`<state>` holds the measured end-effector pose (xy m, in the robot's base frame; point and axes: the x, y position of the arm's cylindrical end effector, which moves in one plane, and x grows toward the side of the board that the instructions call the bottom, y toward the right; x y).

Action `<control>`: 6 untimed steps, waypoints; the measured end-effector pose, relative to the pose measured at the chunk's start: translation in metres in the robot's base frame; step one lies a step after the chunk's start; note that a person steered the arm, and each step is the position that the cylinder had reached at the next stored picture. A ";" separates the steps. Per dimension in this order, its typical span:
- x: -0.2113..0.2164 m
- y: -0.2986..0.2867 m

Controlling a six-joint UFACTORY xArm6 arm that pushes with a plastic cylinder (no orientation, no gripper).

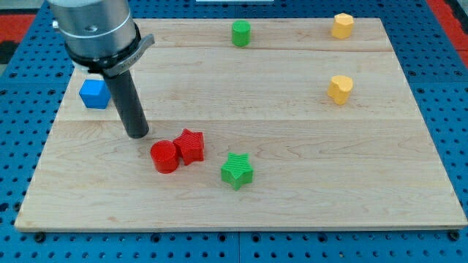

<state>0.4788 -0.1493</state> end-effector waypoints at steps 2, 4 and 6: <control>0.041 0.011; 0.077 0.045; 0.076 0.154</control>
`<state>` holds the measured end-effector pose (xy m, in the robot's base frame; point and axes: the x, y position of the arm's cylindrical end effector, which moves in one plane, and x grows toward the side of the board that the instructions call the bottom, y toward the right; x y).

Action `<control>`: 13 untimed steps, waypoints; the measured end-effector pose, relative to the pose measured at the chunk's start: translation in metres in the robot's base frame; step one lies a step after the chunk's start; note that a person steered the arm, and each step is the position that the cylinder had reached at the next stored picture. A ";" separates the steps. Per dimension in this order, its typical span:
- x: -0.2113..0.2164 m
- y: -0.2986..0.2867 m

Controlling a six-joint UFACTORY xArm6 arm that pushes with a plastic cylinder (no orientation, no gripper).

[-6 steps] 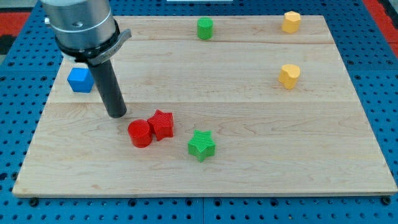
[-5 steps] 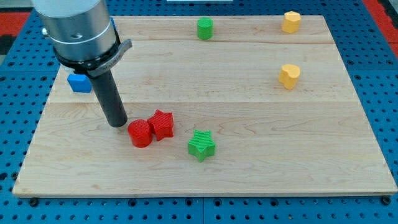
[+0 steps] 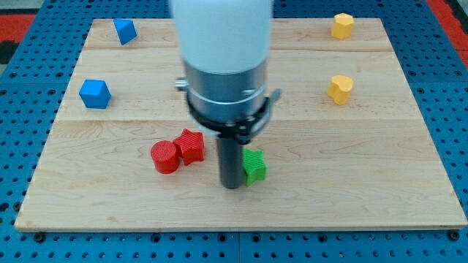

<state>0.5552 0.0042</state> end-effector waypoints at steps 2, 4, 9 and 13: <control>-0.006 -0.024; -0.034 0.009; -0.037 0.135; -0.076 0.135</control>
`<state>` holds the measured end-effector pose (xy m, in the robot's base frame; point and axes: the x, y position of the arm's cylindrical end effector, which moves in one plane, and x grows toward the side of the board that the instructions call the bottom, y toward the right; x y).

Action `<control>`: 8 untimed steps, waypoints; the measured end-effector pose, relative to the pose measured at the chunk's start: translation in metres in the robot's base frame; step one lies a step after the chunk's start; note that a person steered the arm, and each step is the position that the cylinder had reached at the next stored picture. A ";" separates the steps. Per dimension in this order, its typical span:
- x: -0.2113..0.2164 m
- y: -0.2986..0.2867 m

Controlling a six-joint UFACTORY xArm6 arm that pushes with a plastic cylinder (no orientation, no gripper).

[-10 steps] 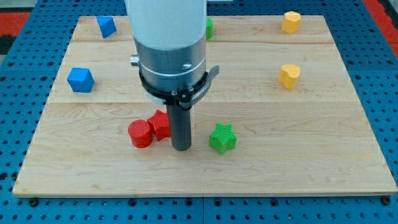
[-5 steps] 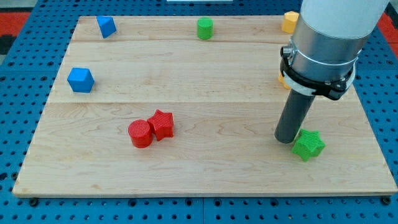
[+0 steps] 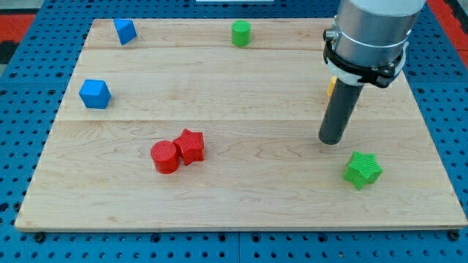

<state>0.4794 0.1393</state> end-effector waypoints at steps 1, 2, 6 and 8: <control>-0.011 0.000; -0.016 -0.001; 0.059 -0.123; 0.100 -0.281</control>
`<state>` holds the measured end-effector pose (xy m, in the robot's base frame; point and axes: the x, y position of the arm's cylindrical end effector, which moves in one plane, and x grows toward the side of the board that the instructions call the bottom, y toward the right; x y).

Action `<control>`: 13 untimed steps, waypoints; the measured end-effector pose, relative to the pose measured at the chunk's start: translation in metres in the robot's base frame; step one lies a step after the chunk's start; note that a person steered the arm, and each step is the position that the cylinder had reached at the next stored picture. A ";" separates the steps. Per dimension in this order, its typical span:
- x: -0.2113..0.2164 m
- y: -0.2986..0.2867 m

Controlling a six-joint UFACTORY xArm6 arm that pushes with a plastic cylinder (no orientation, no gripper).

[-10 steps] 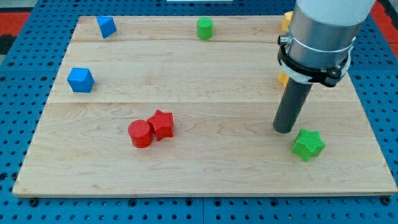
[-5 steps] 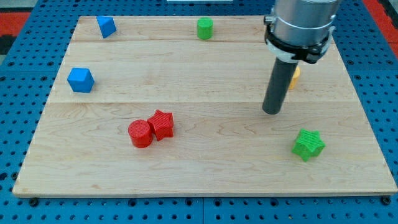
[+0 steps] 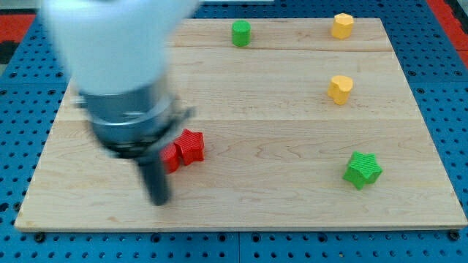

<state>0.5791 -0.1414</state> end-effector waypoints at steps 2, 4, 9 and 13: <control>-0.048 -0.059; -0.078 -0.036; -0.077 0.065; -0.106 0.048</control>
<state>0.4731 -0.0929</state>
